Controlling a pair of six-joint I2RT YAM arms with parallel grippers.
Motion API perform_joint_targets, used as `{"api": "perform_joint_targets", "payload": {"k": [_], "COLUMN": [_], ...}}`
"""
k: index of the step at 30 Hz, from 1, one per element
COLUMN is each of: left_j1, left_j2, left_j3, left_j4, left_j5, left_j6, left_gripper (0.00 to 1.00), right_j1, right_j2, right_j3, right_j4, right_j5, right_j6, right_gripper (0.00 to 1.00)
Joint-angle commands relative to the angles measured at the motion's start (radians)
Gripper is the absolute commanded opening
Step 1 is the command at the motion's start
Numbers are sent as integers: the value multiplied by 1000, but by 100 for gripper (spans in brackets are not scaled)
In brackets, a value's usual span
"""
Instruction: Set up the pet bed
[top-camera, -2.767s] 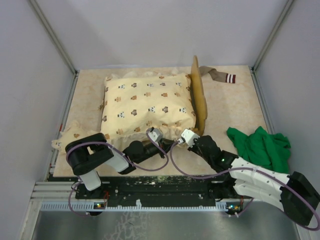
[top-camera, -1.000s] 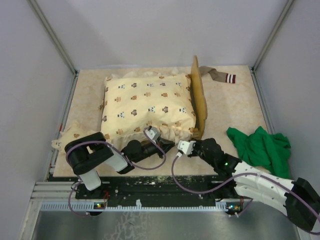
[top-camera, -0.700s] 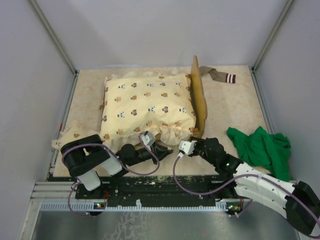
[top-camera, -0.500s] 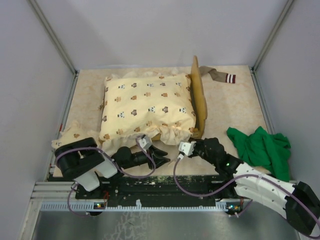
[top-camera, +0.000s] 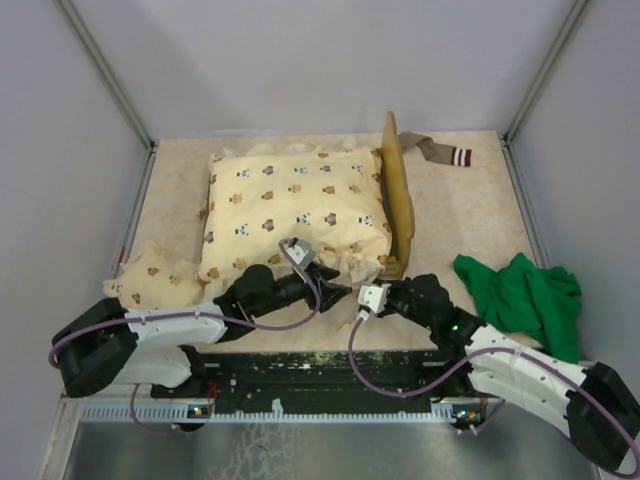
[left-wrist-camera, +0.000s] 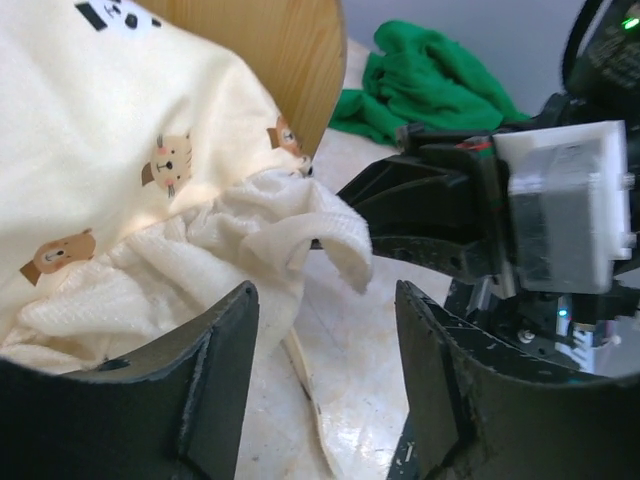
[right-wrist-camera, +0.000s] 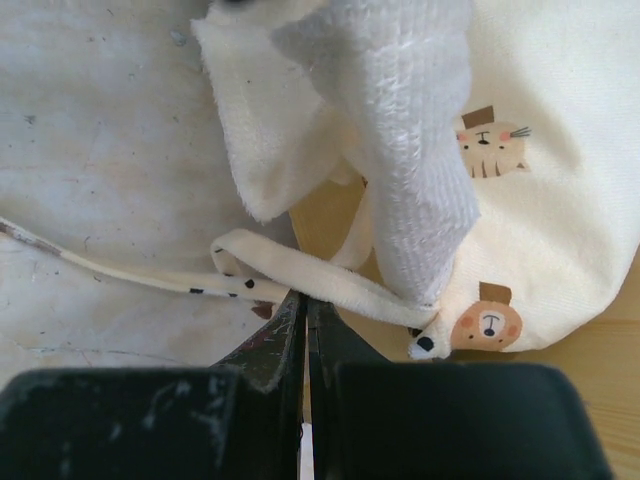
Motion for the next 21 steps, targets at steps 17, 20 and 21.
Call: {"api": "perform_joint_targets", "payload": {"k": [17, 20, 21], "left_j1": [162, 169, 169], "left_j2": [197, 212, 217], "left_j3": [282, 305, 307], "left_j4": [-241, -256, -259], "left_j5": [57, 53, 59], "left_j6": [23, 61, 72], "left_gripper": [0, 1, 2], "right_j1": [-10, 11, 20], "right_j2": [74, 43, 30], "right_j3": [16, 38, 42], "right_j4": [124, 54, 27], "right_j5": [-66, -48, -33], "right_j6": [12, -47, -64], "right_gripper": [0, 0, 0]}}
